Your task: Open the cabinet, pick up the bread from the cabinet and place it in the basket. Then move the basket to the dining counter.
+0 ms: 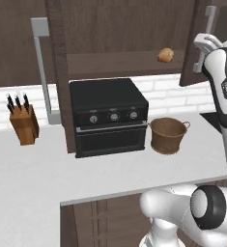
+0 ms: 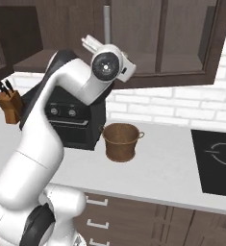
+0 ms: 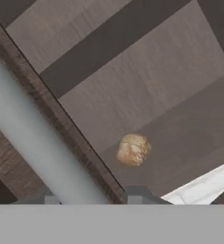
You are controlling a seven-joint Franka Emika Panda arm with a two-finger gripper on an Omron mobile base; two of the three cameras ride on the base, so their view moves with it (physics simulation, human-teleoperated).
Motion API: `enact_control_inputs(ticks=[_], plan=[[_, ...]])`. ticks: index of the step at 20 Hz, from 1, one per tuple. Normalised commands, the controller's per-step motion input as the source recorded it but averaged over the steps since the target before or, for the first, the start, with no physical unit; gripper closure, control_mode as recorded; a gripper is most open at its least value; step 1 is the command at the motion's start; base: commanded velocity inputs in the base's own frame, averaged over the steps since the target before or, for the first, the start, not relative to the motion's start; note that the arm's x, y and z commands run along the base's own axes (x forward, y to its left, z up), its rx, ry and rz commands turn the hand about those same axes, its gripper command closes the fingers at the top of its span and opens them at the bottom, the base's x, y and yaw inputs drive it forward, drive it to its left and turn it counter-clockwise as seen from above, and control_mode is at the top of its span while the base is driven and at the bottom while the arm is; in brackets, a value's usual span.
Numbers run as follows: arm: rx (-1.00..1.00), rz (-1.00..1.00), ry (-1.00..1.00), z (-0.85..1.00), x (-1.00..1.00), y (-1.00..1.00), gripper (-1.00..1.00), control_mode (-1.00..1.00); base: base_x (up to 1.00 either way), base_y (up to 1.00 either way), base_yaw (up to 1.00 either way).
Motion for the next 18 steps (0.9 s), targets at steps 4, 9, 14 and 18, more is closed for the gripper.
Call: enact_control_inputs(ticks=[4,9,14,18], plan=[[0.02,0.0,0.0,0.51,-1.0,-1.0,1.0,-1.0,0.0,0.0,0.0],[0.02,0.0,0.0,0.51,-1.0,-1.0,1.0,-1.0,0.0,0.0,0.0],[0.01,0.0,0.0,0.08,-1.0,-0.93,1.0,-1.0,0.0,0.0,0.0],[0.01,-0.12,-0.05,-0.75,-0.52,-0.01,-1.0,-1.0,0.0,0.0,0.0]])
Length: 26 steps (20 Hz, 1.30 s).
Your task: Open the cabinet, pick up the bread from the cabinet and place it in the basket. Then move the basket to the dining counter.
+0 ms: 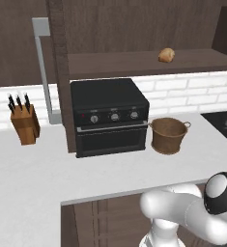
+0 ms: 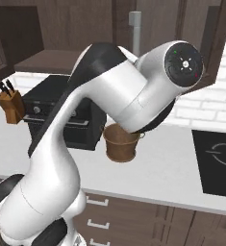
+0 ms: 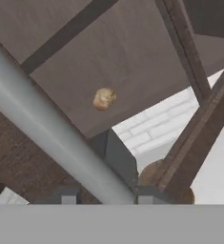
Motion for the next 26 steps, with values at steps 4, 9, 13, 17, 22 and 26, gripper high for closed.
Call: enact_control_inputs(ticks=[4,9,13,17,22,26], plan=[[0.14,-0.07,-0.01,0.0,-0.44,-0.01,-1.0,-1.0,0.0,0.0,0.0],[0.11,-0.1,-0.02,-0.14,-0.51,0.03,-1.0,-1.0,0.0,0.0,0.0],[0.09,-0.16,-0.01,-0.02,-0.38,0.68,-1.0,-1.0,0.0,0.0,0.0],[0.0,-0.31,0.01,-0.38,-0.03,1.0,-1.0,-1.0,0.0,0.0,0.0],[0.01,-0.38,0.08,-0.34,0.05,1.0,-1.0,-1.0,0.0,0.0,0.0],[0.12,-0.28,0.14,-0.18,0.89,0.99,-1.0,-1.0,0.0,0.0,0.0]])
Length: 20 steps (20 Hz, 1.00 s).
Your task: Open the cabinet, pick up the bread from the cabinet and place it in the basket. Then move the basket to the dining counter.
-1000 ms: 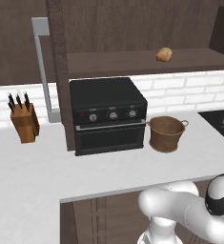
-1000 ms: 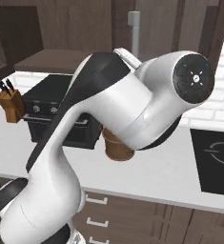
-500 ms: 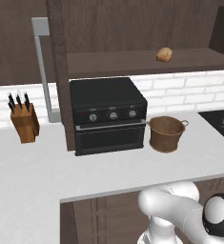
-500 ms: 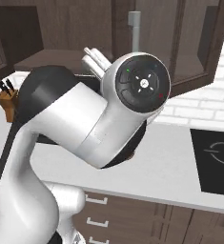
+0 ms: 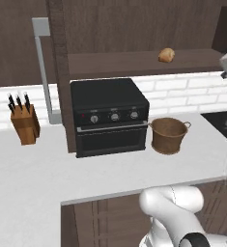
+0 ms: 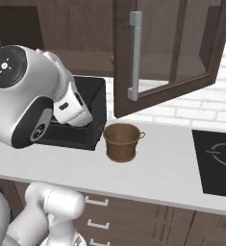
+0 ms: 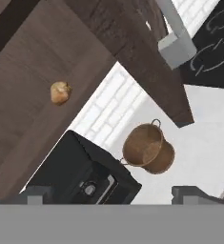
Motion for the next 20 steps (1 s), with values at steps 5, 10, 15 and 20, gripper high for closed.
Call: enact_control_inputs(ticks=[5,10,15,20], plan=[[0.11,-0.18,0.18,-0.09,1.0,0.6,-1.0,-1.0,0.0,0.0,0.0],[0.11,-0.27,-0.03,0.0,1.0,0.41,-1.0,-1.0,0.0,0.0,0.0],[0.1,-0.46,-0.16,-0.01,0.95,-0.2,-1.0,-1.0,0.0,0.0,0.0],[0.17,-0.52,-0.3,-0.17,0.53,-0.59,-1.0,-1.0,0.0,0.0,0.0]])
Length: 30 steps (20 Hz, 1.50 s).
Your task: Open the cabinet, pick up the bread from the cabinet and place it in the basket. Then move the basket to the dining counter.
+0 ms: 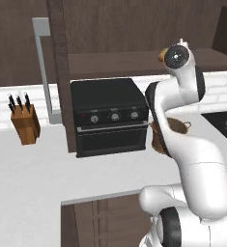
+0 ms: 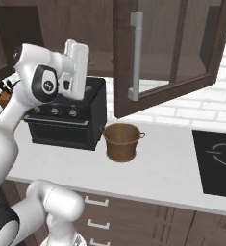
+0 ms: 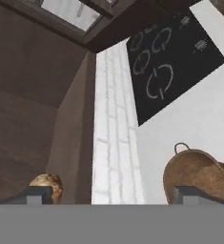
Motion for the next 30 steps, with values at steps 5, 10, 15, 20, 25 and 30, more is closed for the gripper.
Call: enact_control_inputs(ticks=[5,10,15,20,25,30], plan=[[0.18,-0.54,-0.3,-0.08,0.44,-0.57,-1.0,-1.0,0.0,0.0,0.0],[0.15,-0.55,-0.3,0.0,0.31,-0.45,-1.0,-1.0,0.0,0.0,0.0],[0.18,-0.46,-0.33,0.01,0.04,-0.56,-1.0,-1.0,0.0,0.0,0.0],[0.2,-0.39,-0.28,-0.49,0.16,-1.0,-1.0,-1.0,0.0,0.0,0.0],[0.21,-0.33,-0.3,-0.26,-0.07,-0.99,-1.0,-1.0,0.0,0.0,0.0],[0.2,-0.27,-0.3,-0.18,-0.17,-0.96,-1.0,-1.0,0.0,0.0,0.0]])
